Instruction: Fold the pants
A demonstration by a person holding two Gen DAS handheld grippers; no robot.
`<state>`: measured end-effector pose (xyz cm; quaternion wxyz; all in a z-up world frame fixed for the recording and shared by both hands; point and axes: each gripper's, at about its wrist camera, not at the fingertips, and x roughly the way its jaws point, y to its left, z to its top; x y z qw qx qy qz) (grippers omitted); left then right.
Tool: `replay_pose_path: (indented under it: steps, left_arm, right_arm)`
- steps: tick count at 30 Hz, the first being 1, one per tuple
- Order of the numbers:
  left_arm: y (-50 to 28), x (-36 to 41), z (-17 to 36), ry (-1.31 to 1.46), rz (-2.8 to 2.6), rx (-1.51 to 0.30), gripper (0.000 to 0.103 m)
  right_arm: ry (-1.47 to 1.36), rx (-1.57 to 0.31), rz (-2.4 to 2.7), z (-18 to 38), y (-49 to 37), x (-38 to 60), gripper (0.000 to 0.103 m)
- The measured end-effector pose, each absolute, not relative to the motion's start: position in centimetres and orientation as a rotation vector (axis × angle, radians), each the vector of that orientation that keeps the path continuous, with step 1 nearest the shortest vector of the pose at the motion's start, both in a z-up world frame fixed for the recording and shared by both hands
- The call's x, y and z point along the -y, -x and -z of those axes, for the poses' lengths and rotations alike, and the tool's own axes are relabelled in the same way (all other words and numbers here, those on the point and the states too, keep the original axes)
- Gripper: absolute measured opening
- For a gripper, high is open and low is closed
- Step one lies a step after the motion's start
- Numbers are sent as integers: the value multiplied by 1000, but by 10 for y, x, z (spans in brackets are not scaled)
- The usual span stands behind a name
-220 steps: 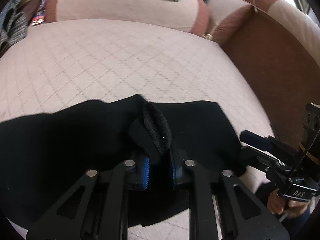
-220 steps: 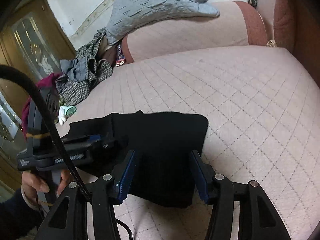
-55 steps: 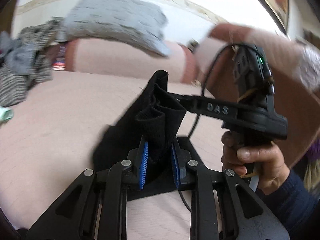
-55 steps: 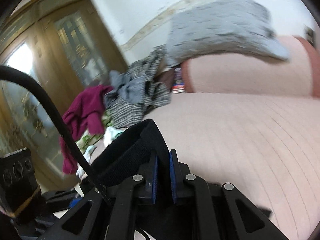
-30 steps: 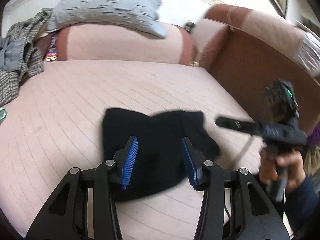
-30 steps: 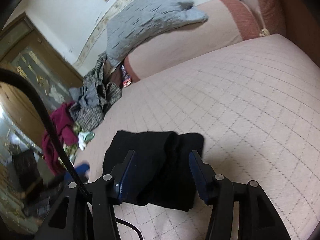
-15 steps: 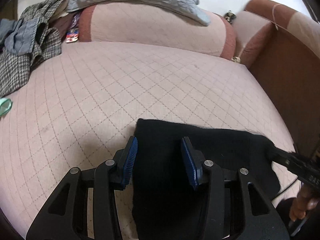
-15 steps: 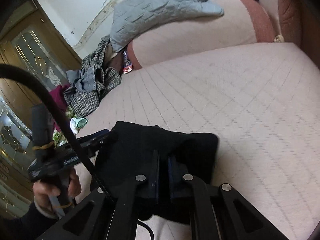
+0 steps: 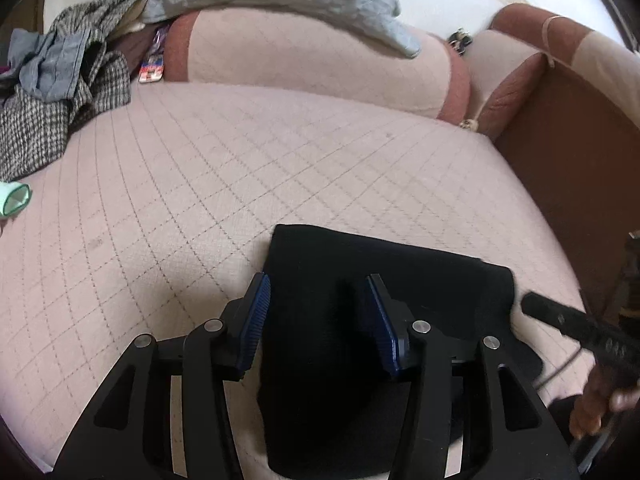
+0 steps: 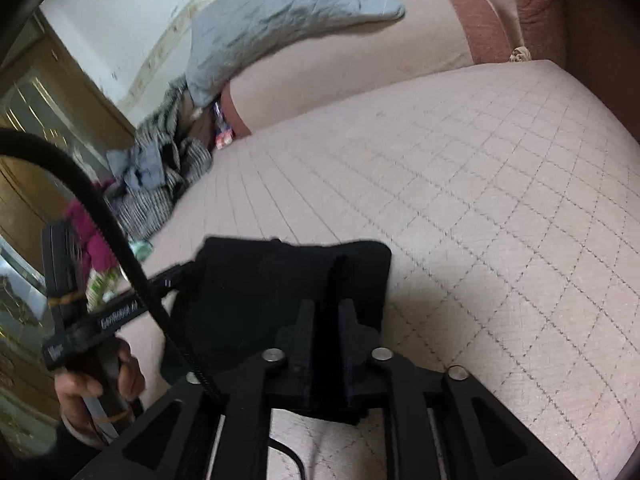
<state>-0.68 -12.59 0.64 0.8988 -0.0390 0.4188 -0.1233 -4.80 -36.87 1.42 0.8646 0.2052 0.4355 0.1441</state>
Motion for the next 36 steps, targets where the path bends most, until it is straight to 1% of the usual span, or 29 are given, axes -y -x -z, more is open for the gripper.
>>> replay_pose_path:
  steps: [1, 2, 3, 8, 9, 10, 11, 12, 13, 17, 22, 24, 30, 33, 36]
  left_arm:
    - [13, 129, -8, 74, 264, -863, 48]
    - [17, 131, -9, 69, 272, -862, 48]
    - [21, 134, -9, 67, 278, -861, 48]
    - [31, 145, -2, 43, 275, -872, 48]
    - [31, 147, -1, 36, 271, -870, 48]
    - [31, 148, -1, 32, 267, -871, 48]
    - [31, 148, -1, 37, 267, -874, 48]
    - [30, 148, -1, 42, 266, -877, 48]
    - [29, 148, -2, 48, 266, -879, 48]
    - [27, 151, -6, 53, 272, -877, 48]
    - [27, 158, -10, 45, 281, -866, 48]
    - [27, 161, -6, 49, 282, -875, 48]
    - [28, 170, 9, 7, 269, -881, 48]
    - [29, 169, 9, 17, 266, -879, 48]
    - [29, 166, 6, 35, 269, -882, 48]
  right_arm:
    - [-436, -908, -304, -15, 47, 370, 31]
    - [-432, -907, -302, -17, 45, 370, 45]
    - [-428, -907, -304, -17, 43, 368, 50]
    - [-421, -956, -349, -3, 27, 355, 51]
    - [-416, -956, -354, 0, 27, 351, 50]
    - [-405, -950, -358, 2, 26, 347, 44]
    - [-392, -949, -353, 5, 26, 344, 28]
    - [-390, -950, -353, 6, 26, 344, 17]
    - [-405, -952, -364, 7, 26, 344, 10]
    - [-419, -882, -365, -10, 34, 351, 7]
    - [-367, -822, -344, -33, 36, 352, 7]
    - [-343, -843, -307, -30, 34, 355, 4]
    - [-342, -936, -250, 0, 35, 358, 4]
    - [-327, -939, -244, -2, 34, 356, 4]
    - [-332, -928, -229, -11, 39, 361, 7]
